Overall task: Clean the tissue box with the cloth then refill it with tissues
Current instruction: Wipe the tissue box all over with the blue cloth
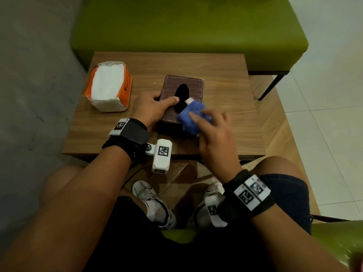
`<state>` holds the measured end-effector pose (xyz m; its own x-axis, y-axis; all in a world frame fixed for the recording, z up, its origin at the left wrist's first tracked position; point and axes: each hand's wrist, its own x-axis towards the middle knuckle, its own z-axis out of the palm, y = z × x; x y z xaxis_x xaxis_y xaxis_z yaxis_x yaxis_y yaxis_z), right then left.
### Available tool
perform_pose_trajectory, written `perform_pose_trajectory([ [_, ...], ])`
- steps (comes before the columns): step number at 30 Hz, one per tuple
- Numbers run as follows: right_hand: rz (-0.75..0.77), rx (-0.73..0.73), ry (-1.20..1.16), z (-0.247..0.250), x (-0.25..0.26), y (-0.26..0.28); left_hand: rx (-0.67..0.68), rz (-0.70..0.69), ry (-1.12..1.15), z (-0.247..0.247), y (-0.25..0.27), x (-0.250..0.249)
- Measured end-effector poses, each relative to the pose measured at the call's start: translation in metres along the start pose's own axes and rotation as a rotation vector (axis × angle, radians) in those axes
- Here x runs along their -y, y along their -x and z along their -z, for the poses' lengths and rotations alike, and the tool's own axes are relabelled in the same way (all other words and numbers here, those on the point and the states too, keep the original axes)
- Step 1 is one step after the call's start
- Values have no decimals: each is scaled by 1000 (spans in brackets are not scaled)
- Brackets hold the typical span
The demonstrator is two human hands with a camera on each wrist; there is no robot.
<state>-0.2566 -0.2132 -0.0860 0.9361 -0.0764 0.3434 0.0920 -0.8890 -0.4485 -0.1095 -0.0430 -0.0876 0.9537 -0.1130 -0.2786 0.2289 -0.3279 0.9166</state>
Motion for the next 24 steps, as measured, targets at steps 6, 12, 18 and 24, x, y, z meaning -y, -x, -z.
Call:
perform_pose_trajectory([
  [6,170,87,21,-6,25,10,-14,-49,-45,-1,1,1],
  [12,69,-4,22,-5,23,-16,6,-68,-36,4,3,8],
  [18,89,46,43,-1,17,-25,27,-83,-61,5,4,5],
  [24,134,187,127,5,40,-9,-1,-96,-72,2,6,3],
])
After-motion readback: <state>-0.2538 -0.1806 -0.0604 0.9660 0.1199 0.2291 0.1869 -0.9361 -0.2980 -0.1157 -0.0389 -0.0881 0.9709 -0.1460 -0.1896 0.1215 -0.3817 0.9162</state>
